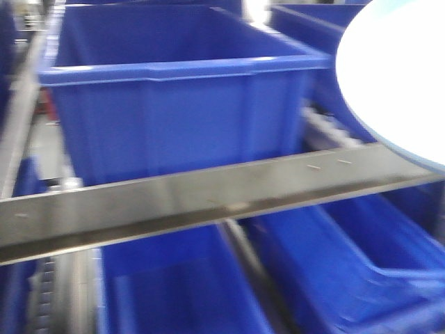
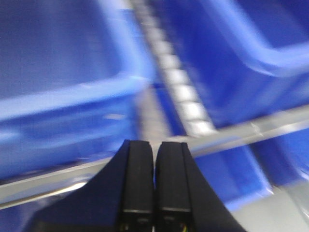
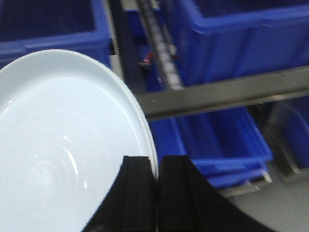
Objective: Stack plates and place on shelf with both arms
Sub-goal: 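Drive the base up to the shelf of blue bins, then lower the plate stack into the blue bin and open right gripper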
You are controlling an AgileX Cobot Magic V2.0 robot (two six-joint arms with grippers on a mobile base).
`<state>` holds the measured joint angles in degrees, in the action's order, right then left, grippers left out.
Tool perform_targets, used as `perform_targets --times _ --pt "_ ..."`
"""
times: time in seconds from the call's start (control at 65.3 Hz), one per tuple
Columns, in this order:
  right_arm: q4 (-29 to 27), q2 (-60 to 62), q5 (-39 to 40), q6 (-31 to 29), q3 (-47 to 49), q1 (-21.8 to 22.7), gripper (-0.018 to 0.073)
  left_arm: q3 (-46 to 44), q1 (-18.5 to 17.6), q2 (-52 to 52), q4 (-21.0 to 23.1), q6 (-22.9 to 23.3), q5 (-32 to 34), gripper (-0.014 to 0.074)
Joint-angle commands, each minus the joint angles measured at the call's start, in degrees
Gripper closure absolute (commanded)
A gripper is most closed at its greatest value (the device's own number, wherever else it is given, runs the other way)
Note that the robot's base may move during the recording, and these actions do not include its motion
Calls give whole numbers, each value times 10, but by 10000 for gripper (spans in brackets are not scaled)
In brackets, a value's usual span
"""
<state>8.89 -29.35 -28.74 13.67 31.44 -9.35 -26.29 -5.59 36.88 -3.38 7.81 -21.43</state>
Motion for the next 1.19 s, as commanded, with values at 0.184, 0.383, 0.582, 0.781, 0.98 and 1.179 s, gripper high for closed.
perform_targets --times 0.184,0.383,0.582,0.781,0.98,1.179 --pt "5 0 55 -1 18 4 503 -16 -5 -1 0 3 43 511" --pt "5 -1 55 -1 18 4 503 -16 -5 -1 0 3 43 511" --pt "5 -1 55 -1 18 4 503 -16 -5 -1 0 3 43 511" --pt "5 -1 55 -1 18 4 503 -16 -5 -1 0 3 43 511" --pt "5 -1 55 -1 18 4 503 -16 -5 -1 0 3 43 511" --pt "5 -1 55 -1 18 4 503 -16 -5 -1 0 3 43 511"
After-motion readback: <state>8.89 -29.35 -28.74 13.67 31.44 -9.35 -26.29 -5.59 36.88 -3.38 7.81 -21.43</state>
